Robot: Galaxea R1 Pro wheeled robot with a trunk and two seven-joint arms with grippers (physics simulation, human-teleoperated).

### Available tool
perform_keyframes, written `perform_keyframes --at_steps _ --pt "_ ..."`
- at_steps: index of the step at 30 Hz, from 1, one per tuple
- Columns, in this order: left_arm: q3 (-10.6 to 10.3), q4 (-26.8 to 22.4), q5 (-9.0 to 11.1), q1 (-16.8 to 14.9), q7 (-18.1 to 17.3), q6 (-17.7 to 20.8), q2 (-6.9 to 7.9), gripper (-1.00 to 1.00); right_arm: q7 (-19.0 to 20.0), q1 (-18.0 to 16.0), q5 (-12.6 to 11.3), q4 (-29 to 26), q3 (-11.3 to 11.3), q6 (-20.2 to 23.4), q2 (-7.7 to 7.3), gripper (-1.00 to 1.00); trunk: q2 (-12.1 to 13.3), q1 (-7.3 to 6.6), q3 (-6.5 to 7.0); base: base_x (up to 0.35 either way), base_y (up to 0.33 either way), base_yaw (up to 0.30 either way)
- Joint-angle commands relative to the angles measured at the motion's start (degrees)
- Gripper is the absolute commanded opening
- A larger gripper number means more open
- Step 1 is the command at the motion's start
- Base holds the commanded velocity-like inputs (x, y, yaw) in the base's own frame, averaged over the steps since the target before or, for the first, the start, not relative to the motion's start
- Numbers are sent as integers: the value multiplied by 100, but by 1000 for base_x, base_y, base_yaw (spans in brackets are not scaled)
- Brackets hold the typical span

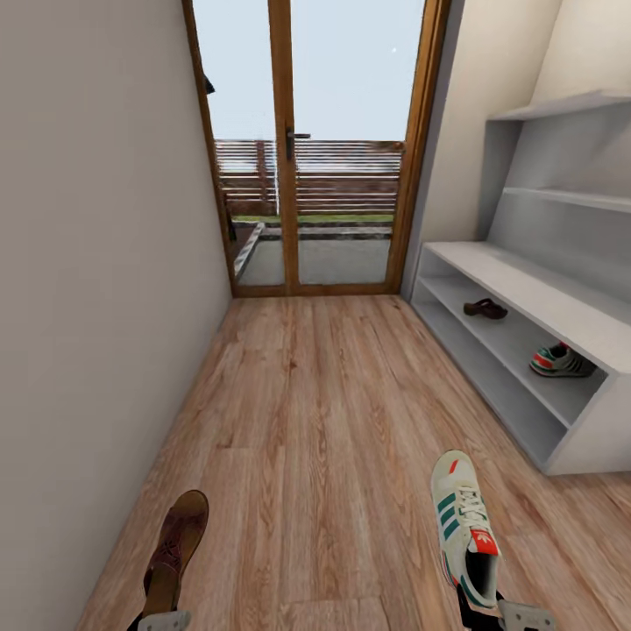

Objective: Pick up the two gym shoes and the two sandals from the corridor floor and place them onto the hallstand (shoe rack) in the corridor, making sure they are on the rack and not on the floor. Arrange them so the two gym shoes are next to each other and the two sandals are next to each other.

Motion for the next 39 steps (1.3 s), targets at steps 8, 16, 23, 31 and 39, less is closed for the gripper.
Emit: perform_keyframes --at_steps 8,16,23,31,39 --pt "51 3 -60 -5 -19 -17 -2 -100 48 -7 20 2 -42 -22 5 -100 -2 2 -5 339 0 0" --pt "51 3 -60 -5 -19 -17 -2 -100 40 -7 20 -4 -42 -22 -2 -100 -2 2 -5 339 0 0" --pt "51 5 -60 -5 -19 -17 -2 -100 35 -7 20 -3 -42 -22 1 -100 -2 2 -5 339 0 0" --pt "51 4 -60 -5 -19 -17 -2 -100 33 -7 20 -1 -42 -22 2 -100 -2 2 -5 339 0 0" --pt "51 3 -60 -5 -19 -17 -2 -100 31 -7 20 -4 -42 -22 1 -100 -2 2 -5 339 0 0"
